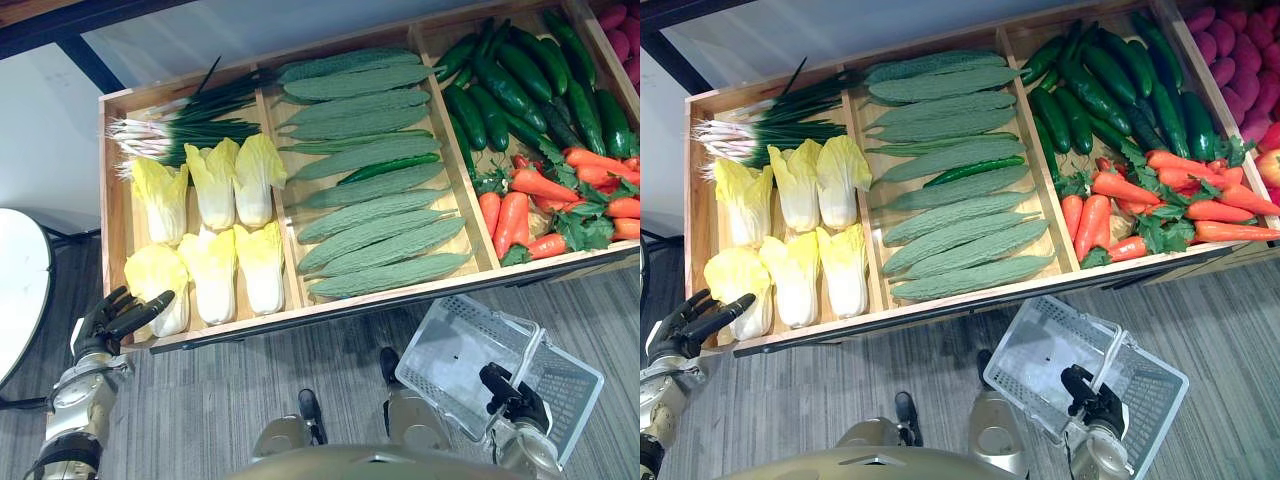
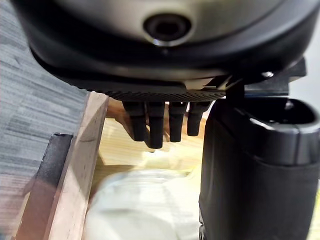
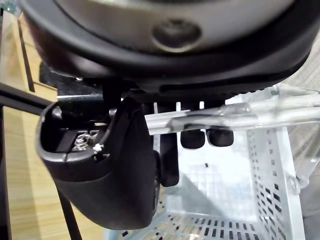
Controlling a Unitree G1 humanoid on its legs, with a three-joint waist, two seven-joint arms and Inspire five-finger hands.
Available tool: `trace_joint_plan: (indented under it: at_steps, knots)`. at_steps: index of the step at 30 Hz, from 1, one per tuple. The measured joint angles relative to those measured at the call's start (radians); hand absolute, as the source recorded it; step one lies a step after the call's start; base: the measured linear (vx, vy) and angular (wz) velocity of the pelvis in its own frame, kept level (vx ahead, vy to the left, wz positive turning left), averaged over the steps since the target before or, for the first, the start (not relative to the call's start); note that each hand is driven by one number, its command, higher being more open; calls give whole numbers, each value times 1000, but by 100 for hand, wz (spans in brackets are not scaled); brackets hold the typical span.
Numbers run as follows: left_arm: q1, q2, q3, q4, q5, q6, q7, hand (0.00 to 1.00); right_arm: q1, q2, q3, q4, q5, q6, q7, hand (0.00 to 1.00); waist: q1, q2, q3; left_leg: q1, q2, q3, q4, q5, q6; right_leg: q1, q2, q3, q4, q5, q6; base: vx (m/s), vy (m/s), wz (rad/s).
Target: Pick vegetable in the basket
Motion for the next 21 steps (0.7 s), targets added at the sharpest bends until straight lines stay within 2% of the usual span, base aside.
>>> trace_joint_plan:
  at_steps: [2,3,10,13,16,21]
  knots:
    - [-9,-4,0,23,1,-10,6,100,-10,0,0,0,-19,-3,0,0,-6,1,1,-9,2,14,1,0,-1,-10,1,5,-3,1,1,-40,-17,-7]
    - [-13,-6,0,35,1,-15,10,0,-15,0,1,1,-20,-3,0,0,-13,2,1,-9,7,32,1,2,-4,-14,0,5,-3,2,1,0,0,0]
    - [-16,-13,18,45,-9,-17,17,0,-17,1,8,3,-20,-3,-2,0,-15,3,1,-9,16,46,1,8,-13,-14,5,9,-10,7,9,0,0,0]
    - [-29,-27,18,43,-45,-18,-9,0,-19,1,13,3,-20,-3,-2,0,-15,2,1,-10,16,48,0,10,-16,-10,4,9,-21,13,10,0,0,0]
    - [-44,-35,17,53,-57,-18,12,0,-21,1,25,3,-20,-3,-3,0,-16,2,2,-12,15,50,-1,11,-18,-11,3,9,-21,17,15,38,2,-2]
    - [-38,-33,18,51,-82,-18,-1,0,-22,1,23,3,-20,-3,-11,0,-18,5,6,-11,9,53,-1,12,-12,-12,-3,5,-23,21,10,56,9,0]
